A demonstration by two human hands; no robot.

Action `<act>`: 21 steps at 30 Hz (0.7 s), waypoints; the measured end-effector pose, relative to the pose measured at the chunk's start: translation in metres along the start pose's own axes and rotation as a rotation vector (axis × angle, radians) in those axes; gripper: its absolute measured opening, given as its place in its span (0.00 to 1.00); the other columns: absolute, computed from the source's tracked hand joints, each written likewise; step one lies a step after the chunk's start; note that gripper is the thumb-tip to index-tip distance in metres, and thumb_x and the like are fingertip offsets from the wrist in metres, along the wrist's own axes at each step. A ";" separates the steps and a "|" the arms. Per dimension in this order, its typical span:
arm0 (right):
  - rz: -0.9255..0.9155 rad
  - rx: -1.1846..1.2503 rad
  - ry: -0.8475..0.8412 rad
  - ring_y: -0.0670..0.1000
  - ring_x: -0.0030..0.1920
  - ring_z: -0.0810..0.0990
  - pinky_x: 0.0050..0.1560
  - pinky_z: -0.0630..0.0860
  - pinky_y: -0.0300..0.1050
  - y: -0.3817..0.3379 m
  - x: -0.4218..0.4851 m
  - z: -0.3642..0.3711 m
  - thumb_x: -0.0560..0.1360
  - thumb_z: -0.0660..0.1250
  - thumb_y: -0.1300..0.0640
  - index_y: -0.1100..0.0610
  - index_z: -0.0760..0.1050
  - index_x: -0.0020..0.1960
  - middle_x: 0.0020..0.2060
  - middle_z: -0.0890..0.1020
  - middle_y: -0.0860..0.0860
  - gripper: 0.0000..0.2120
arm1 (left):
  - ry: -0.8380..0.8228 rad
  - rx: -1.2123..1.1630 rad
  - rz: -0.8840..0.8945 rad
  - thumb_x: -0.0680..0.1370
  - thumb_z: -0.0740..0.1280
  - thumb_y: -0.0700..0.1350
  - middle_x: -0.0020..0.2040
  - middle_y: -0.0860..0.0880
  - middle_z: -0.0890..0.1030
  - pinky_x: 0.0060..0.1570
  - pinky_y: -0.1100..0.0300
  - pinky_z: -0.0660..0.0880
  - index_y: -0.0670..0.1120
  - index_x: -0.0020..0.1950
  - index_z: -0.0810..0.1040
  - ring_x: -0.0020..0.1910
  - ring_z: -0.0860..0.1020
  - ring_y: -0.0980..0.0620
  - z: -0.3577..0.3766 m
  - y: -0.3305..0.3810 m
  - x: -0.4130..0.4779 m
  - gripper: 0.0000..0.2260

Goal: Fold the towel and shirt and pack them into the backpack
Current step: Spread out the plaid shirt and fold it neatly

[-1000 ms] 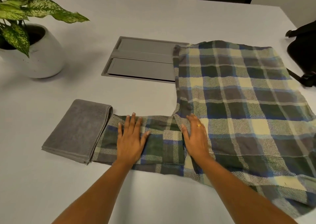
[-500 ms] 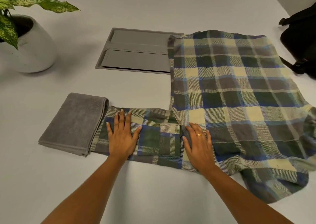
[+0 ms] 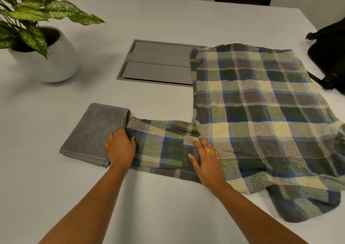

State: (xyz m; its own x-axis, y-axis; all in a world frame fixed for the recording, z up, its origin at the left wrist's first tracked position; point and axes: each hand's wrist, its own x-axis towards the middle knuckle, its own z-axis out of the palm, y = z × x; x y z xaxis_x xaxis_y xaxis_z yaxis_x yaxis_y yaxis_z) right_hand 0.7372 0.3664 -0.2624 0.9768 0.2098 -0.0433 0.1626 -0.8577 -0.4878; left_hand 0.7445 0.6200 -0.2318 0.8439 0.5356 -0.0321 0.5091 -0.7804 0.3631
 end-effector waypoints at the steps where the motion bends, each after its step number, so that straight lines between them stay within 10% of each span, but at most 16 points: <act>1: 0.079 0.057 0.075 0.56 0.71 0.63 0.70 0.61 0.50 -0.002 -0.001 -0.002 0.77 0.55 0.38 0.55 0.64 0.72 0.70 0.66 0.55 0.30 | -0.010 -0.010 -0.006 0.76 0.66 0.44 0.60 0.40 0.76 0.59 0.46 0.67 0.40 0.65 0.71 0.61 0.71 0.41 -0.001 -0.003 0.001 0.18; 12: 0.432 0.481 0.207 0.46 0.35 0.75 0.40 0.76 0.42 -0.027 0.017 -0.034 0.70 0.73 0.60 0.59 0.70 0.48 0.36 0.76 0.49 0.13 | -0.079 -0.116 -0.012 0.77 0.66 0.40 0.50 0.37 0.80 0.48 0.50 0.74 0.36 0.56 0.76 0.49 0.78 0.39 -0.009 -0.009 0.006 0.11; 21: 0.143 0.039 0.238 0.52 0.56 0.73 0.48 0.72 0.41 -0.019 0.002 -0.038 0.76 0.66 0.53 0.57 0.75 0.56 0.54 0.77 0.53 0.12 | -0.142 0.004 0.074 0.78 0.64 0.42 0.50 0.38 0.79 0.46 0.52 0.74 0.36 0.55 0.76 0.48 0.78 0.41 -0.014 -0.005 -0.002 0.11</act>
State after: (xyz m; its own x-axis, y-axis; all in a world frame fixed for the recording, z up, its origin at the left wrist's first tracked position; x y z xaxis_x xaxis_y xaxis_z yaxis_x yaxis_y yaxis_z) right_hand 0.7414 0.3654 -0.2198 0.9954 -0.0324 0.0897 0.0196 -0.8510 -0.5248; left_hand 0.7380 0.6279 -0.2202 0.8946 0.4253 -0.1371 0.4447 -0.8175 0.3660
